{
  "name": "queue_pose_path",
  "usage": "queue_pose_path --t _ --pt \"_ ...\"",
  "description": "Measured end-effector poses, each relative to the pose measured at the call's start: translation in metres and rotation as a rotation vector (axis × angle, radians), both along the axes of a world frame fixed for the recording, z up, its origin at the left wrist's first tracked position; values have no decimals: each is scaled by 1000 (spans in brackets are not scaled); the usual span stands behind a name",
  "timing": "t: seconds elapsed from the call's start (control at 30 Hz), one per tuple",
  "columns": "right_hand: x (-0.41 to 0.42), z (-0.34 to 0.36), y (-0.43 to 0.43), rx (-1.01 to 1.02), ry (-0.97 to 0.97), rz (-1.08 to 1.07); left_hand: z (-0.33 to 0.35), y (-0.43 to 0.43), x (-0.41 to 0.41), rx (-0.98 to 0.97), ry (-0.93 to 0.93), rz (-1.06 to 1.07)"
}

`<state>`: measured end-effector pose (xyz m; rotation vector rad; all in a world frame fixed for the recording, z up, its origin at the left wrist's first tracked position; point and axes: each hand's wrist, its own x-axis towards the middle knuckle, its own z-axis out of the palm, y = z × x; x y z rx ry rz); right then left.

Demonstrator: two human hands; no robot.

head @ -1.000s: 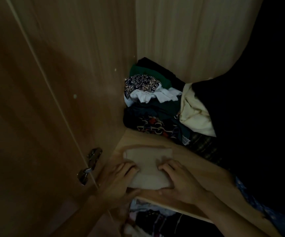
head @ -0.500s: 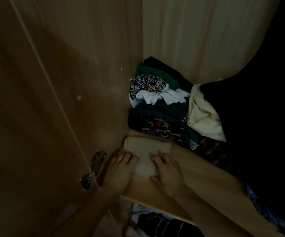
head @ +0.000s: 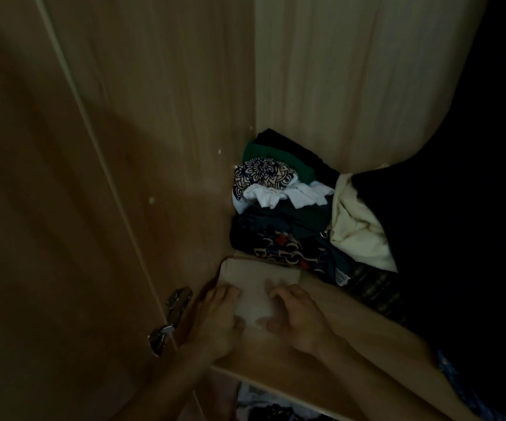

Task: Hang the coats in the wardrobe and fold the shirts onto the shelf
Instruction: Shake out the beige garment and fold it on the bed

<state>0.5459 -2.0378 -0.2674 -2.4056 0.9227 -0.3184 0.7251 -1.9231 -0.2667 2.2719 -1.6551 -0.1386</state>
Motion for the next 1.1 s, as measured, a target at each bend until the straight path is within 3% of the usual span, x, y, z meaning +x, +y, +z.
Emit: queue_pose_path --t 0.1,0.27,0.43,0.6,1.1 --pt "-17 14 9 -47 -73 -34 15 12 -1 -58 -7 -3" --pt "-38 39 29 -213 -21 -64 27 32 -4 -137 6 -57" --pt "-69 52 68 -211 -121 -141 33 42 -31 -308 337 -38" --pt "-111 56 116 -197 -105 -280 29 56 -76 -428 412 -218" --pt "-273 101 218 -483 -137 -482 75 102 -213 -316 194 -443"
